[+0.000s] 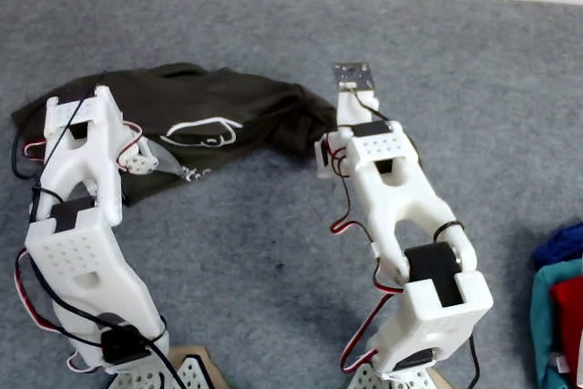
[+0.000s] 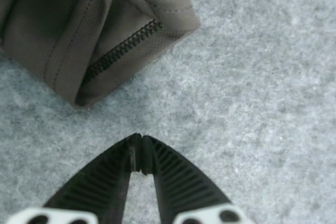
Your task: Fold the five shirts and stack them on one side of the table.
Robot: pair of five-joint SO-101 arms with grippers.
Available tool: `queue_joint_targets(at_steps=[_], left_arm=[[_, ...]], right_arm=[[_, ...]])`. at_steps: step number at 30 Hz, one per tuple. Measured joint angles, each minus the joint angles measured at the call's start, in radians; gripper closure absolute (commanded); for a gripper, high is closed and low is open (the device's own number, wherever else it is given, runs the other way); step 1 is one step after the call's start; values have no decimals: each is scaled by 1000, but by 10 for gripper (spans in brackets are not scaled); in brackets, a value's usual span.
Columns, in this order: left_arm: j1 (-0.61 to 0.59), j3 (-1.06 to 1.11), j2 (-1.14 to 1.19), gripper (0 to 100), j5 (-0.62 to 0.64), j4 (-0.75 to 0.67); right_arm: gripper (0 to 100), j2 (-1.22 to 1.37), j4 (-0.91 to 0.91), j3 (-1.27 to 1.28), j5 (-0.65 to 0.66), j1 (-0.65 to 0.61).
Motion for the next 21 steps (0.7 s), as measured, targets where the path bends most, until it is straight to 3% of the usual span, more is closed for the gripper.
queue_joint_targets(at_steps=[6, 13, 21], left_arm=[[0, 2, -11, 647, 0, -81], [2, -72, -8, 991, 0, -114], [5, -207, -6, 993, -2, -124]], right_arm=[[986, 0, 0, 0, 0, 0], [986, 0, 0, 0, 0, 0], [986, 0, 0, 0, 0, 0]])
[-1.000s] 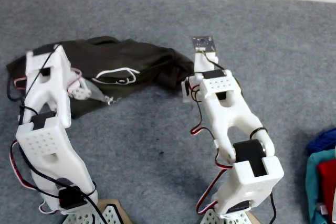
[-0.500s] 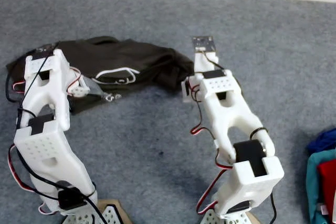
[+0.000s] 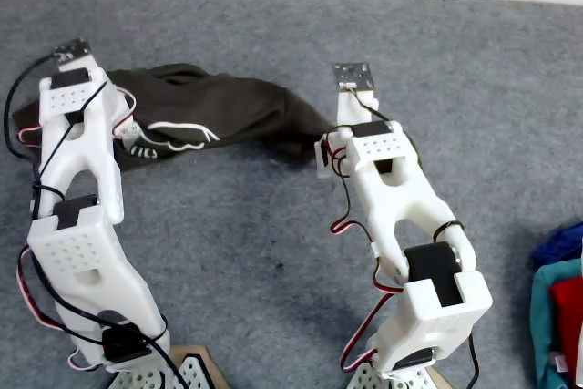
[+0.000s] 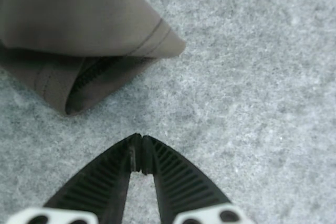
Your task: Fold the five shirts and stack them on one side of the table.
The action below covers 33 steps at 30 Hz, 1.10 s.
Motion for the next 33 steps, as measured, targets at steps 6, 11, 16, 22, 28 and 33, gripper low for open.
queue_joint_targets(at_steps=[6, 11, 16, 22, 28, 33], left_arm=[[-3, -186, 2, 993, 2, -32], [-64, -311, 2, 990, 2, -181], [-133, -374, 2, 989, 2, -247], [-199, -534, -2, 989, 2, -124], [-221, -749, -112, 989, 0, 181], [-227, -813, -160, 989, 0, 402]], right_arm=[[986, 0, 0, 0, 0, 0], [986, 0, 0, 0, 0, 0], [986, 0, 0, 0, 0, 0], [986, 0, 0, 0, 0, 0], [986, 52, 0, 0, 0, 0], [986, 52, 0, 0, 0, 0]])
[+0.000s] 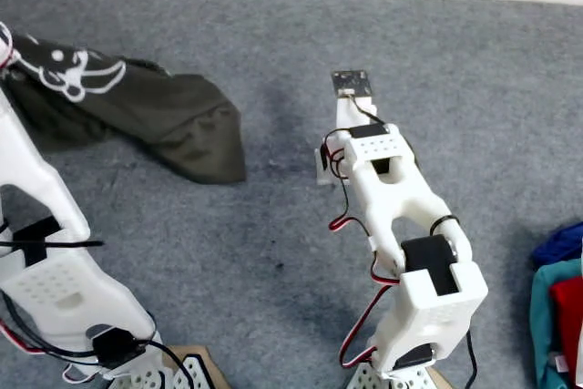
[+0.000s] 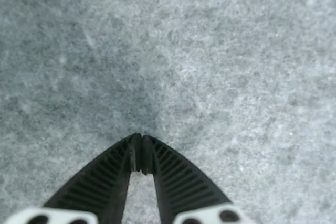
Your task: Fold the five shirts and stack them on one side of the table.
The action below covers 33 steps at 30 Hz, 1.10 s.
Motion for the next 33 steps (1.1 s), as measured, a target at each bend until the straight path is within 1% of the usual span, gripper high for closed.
queue_joint_targets(at_steps=[3, 6, 10, 17, 19, 22, 25, 27, 30, 33], left_arm=[[-35, 8, 0, 989, 0, 29], [-61, 55, 26, 989, 0, 3], [-68, 117, 153, 989, 2, -112], [-68, 126, 388, 981, 2, -387], [-68, 126, 404, 930, 2, -454], [-75, 126, 405, 780, 2, -523], [-91, 109, 405, 611, 3, -543], [-95, 86, 405, 542, 3, -545], [-94, 71, 405, 546, 3, -509], [-94, 49, 405, 582, 81, -416]], right_arm=[[985, 0, 0, 0, 0, 0], [985, 0, 0, 0, 0, 0], [985, 0, 0, 0, 44, 0], [985, 0, 0, 0, 63, -5], [985, 0, 0, 0, 63, -11], [985, 0, 0, 0, 63, -14], [985, 0, 0, 0, 78, -17], [985, 0, 0, 0, 101, -17], [985, 0, 0, 0, 110, -17], [985, 0, 0, 0, 112, -17]])
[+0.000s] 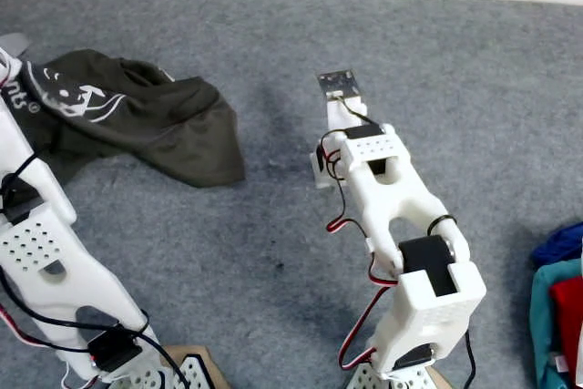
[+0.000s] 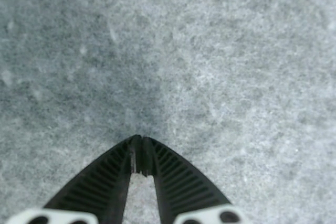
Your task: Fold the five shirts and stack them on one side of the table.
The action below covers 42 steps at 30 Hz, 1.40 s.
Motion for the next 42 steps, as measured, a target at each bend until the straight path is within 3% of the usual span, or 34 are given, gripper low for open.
queue_joint_targets(at_steps=[5, 9, 19, 25, 34, 42], left_arm=[[0, -118, 0, 630, 133, 259], [0, -143, 0, 638, 153, 479], [-75, 95, -15, 638, 133, 514], [-94, 379, -241, 638, 44, 512], [-209, 790, -367, 642, 40, 180], [-224, 934, -367, 642, 40, -89]], right_arm=[[985, 0, 0, 0, 0, 0], [985, 0, 0, 0, 0, 0], [985, 0, 0, 0, 0, -3], [985, 0, 0, 0, 0, -3], [985, 0, 0, 0, 0, -3], [985, 0, 0, 0, 0, -14]])
